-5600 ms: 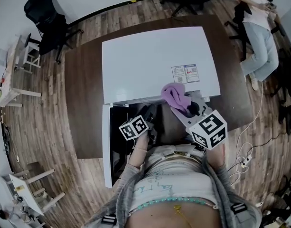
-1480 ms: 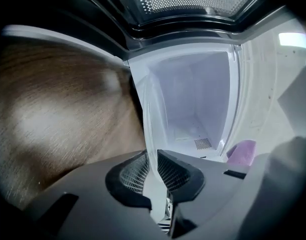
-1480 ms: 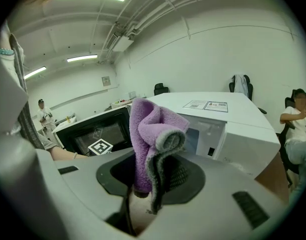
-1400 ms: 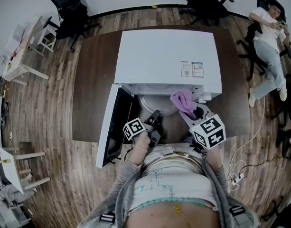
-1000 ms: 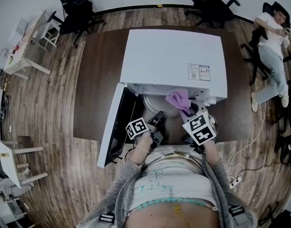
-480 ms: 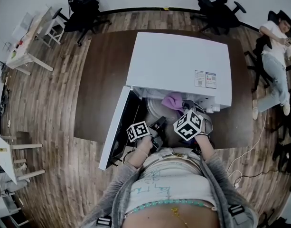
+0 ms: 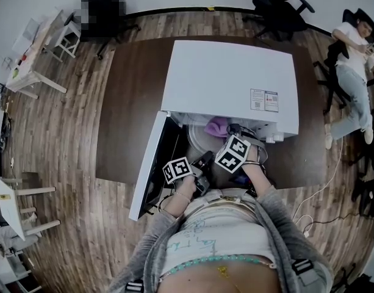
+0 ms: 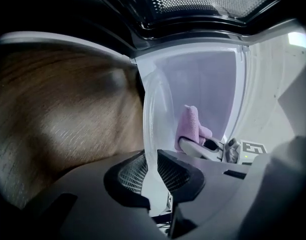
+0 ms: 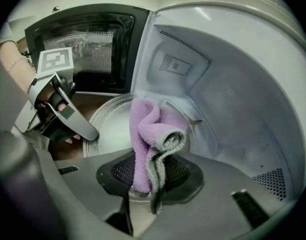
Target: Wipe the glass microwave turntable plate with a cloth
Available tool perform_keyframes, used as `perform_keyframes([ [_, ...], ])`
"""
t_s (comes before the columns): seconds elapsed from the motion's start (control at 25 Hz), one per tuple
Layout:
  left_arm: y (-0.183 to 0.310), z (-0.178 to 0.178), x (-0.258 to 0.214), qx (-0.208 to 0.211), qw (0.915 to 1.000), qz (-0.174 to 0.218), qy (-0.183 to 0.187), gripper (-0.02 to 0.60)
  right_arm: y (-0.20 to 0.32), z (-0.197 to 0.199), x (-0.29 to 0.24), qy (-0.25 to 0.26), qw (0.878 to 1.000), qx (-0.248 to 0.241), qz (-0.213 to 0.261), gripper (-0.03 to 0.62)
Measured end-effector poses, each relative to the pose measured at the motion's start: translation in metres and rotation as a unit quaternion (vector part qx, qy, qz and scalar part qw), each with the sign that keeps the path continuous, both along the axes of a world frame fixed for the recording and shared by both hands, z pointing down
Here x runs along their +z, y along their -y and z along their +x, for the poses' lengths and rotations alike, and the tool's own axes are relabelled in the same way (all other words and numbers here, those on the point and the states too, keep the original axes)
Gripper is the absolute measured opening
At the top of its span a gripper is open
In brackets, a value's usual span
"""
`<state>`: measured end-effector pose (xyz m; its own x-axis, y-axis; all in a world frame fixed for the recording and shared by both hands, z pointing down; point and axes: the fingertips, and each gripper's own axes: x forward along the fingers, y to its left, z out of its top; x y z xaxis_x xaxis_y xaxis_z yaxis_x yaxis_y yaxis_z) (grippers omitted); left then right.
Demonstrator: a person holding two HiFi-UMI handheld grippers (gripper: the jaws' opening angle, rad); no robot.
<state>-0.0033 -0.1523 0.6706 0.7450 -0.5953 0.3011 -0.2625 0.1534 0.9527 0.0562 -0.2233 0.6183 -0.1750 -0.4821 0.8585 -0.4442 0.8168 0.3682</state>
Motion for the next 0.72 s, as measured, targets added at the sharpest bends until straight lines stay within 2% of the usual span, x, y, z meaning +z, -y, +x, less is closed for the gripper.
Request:
perform_keyframes([
  [0.44, -0.001, -0.001, 0.001, 0.016, 0.9999, -0.003, 0.001, 0.055, 0.0, -0.006, 0.021, -0.038, 0.999, -0.011, 0.001, 0.121],
  [0.72, -0.001, 0.0, 0.002, 0.023, 0.9997, -0.005, -0.001, 0.055, -0.003, -0.009, 0.024, -0.075, 0.996, -0.043, 0.025, 0.121],
])
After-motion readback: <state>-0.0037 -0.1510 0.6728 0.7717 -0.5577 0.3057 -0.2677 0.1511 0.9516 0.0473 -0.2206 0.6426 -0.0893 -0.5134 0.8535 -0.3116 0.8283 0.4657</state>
